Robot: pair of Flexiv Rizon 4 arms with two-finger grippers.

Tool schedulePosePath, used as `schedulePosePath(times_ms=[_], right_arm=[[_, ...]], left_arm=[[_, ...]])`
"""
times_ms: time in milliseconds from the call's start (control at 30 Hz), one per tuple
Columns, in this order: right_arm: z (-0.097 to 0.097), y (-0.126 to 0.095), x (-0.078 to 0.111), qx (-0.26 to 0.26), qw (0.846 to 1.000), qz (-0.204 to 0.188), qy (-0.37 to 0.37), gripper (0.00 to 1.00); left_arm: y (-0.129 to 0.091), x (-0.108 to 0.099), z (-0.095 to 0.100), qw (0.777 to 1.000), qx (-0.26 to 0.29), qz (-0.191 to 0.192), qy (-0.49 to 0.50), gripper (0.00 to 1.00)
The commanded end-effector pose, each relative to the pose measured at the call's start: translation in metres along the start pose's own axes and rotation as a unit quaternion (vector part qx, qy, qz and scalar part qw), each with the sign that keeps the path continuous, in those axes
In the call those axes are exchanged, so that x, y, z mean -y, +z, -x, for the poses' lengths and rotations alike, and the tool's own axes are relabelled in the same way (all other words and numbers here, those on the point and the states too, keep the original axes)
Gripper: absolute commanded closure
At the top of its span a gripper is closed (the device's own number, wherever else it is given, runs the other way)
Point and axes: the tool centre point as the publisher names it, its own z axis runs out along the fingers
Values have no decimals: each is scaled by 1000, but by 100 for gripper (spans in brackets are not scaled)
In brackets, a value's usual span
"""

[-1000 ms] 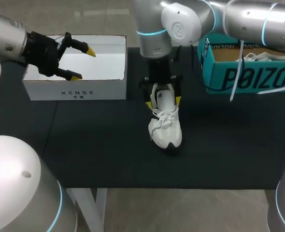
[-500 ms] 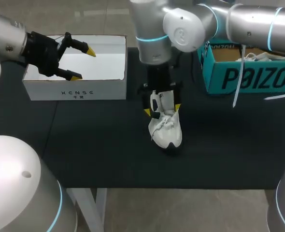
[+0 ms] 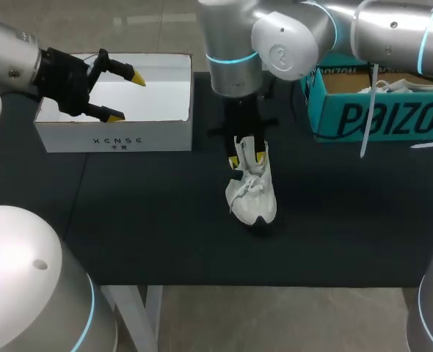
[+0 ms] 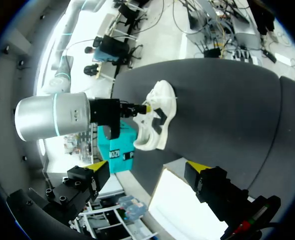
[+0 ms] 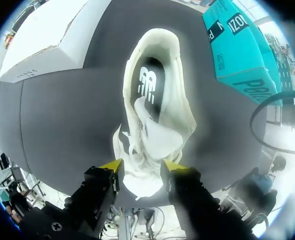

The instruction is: Take the shoe out of the shoebox, open the shoe tongue, remove and reinsert the insole, then place the shoe into the shoebox

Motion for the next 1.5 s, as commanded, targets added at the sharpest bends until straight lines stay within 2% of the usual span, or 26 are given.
schedulePosePath(times_ms=[33,133,233,467,533,733,900,1000,1067,1100,1133,1167,1200,1500], right_arm=[[-2,3,-8,23,1000,3,-2,100],[5,6,-14,44,999,5,-3,100],[11,12,-23,38,999,11,0,100],[15,25,-46,70,997,11,9,100],[17,26,-47,83,996,15,9,100],[23,30,-48,77,997,12,14,100],[23,-7,-44,56,997,57,6,100],[21,-19,-45,42,995,85,-23,100],[16,-24,-45,27,987,125,-93,100],[14,-27,-44,16,978,150,-141,100],[12,-30,-41,-9,963,167,-210,100],[8,-34,-33,-46,938,175,-295,100],[6,-37,-23,-56,909,178,-372,100],[6,-37,-23,-56,909,178,-372,100]], left_arm=[[0,0,0,1000,-2,0,0,0],[0,0,0,1000,-2,0,0,0],[0,0,0,1000,-2,0,0,0],[0,0,0,1000,-2,0,0,0],[0,0,0,1000,-2,0,0,0],[0,0,0,1000,-2,0,0,0],[0,0,0,1000,-2,0,0,0],[0,0,0,1000,-2,0,0,0],[0,0,0,1000,-2,0,0,0],[0,0,0,1000,-2,0,0,0],[0,0,0,1000,-2,0,0,0],[0,0,0,1000,-2,0,0,0],[0,0,0,1000,-2,0,0,0],[0,0,0,1000,-2,0,0,0]])
